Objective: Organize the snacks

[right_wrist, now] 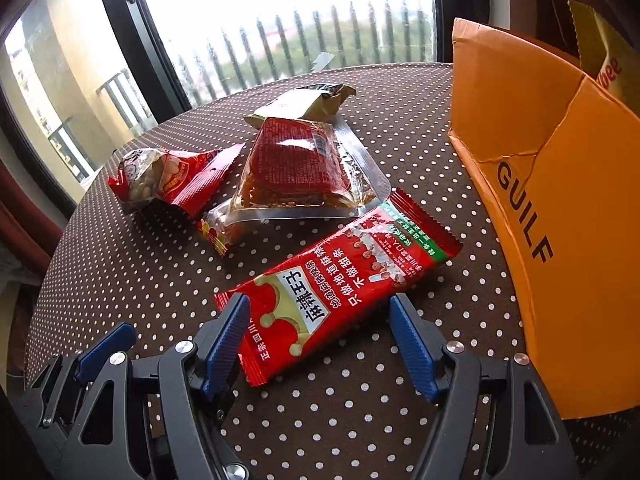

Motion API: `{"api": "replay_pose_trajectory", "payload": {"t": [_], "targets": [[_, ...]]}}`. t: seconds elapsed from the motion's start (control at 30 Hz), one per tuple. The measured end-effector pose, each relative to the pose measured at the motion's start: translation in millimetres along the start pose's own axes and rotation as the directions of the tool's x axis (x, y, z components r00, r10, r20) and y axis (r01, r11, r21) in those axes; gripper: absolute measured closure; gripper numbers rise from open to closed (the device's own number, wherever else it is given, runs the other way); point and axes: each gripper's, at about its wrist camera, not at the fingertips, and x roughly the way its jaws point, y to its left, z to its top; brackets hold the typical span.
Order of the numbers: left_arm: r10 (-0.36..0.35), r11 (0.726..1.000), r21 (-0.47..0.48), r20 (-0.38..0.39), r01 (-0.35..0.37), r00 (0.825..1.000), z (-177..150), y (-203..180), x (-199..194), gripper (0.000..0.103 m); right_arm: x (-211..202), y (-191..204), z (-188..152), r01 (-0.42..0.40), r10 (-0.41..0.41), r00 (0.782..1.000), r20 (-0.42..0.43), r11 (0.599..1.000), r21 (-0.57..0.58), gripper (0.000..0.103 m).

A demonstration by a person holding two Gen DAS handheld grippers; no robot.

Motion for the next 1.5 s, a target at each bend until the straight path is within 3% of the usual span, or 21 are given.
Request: {"api": "replay_pose_trajectory", "payload": {"t": [0.17, 0.43, 0.63, 0.7, 0.77, 0.8, 0.87, 0.97, 1.17, 1.23, 1.5], "targets": [[-0.026, 1.0, 0.005, -0.001, 0.026, 1.0, 2.0, -0.6, 4.7, 0.013, 6.7, 2.5, 7.4, 0.013, -0.013, 1.0, -0.012, 1.0, 0.002, 0.019], [-0.046, 0.998, 0.054, 0.002, 0.046, 0.999, 5.9, -7.8, 9.3, 0.013, 17.1, -4.2, 25.3, 0.041, -0.039, 0.999, -0.032, 0.998, 0.057, 0.015], [-0.056, 0.996, 0.063, 0.004, 0.056, 0.998, 5.0, -9.2, 8.0, 0.011, 26.6, 1.6, 32.9, 0.068, -0.068, 0.997, -0.045, 0.998, -0.012, 0.012], [-0.054, 0.996, 0.068, 0.003, 0.054, 0.999, 4.6, -10.4, 8.4, 0.011, 26.5, 1.6, 33.3, 0.087, -0.087, 0.996, -0.035, 0.996, -0.021, 0.019], [-0.041, 0.996, 0.081, 0.003, 0.041, 0.999, 3.6, -12.5, 8.8, 0.011, 25.4, -1.3, 33.1, 0.106, -0.107, 0.994, -0.019, 0.994, -0.033, 0.034], [-0.039, 0.996, 0.083, 0.002, 0.039, 0.999, 3.1, -13.2, 8.4, 0.011, 24.3, -2.6, 32.1, 0.104, -0.105, 0.994, -0.015, 0.994, -0.038, 0.037], [-0.045, 0.996, 0.077, -0.002, 0.045, 0.999, 1.7, -13.1, 6.4, 0.011, 20.7, -3.9, 28.9, 0.102, -0.102, 0.995, -0.004, 0.994, -0.042, 0.056], [-0.051, 0.997, 0.059, -0.007, 0.051, 0.999, -1.8, -11.6, 2.5, 0.011, 14.8, -5.3, 22.0, 0.081, -0.081, 0.997, 0.004, 0.995, -0.053, 0.073], [-0.035, 0.999, 0.019, -0.011, 0.036, 0.999, -12.3, -8.9, -8.3, 0.011, 3.8, -4.4, 5.1, 0.034, -0.034, 0.999, -0.004, 0.994, -0.106, 0.094], [-0.023, 1.0, 0.02, -0.01, 0.023, 1.0, -17.5, -10.1, -12.4, 0.011, -0.2, -4.4, -1.1, 0.01, -0.012, 1.0, -0.014, 0.993, -0.118, 0.1], [-0.003, 0.999, 0.043, 0.015, 0.002, 1.0, -33.5, -25.5, -29.4, 0.011, -14.7, -12.5, -16.4, -0.06, 0.055, 0.997, -0.055, 0.994, -0.089, 0.1]]}}
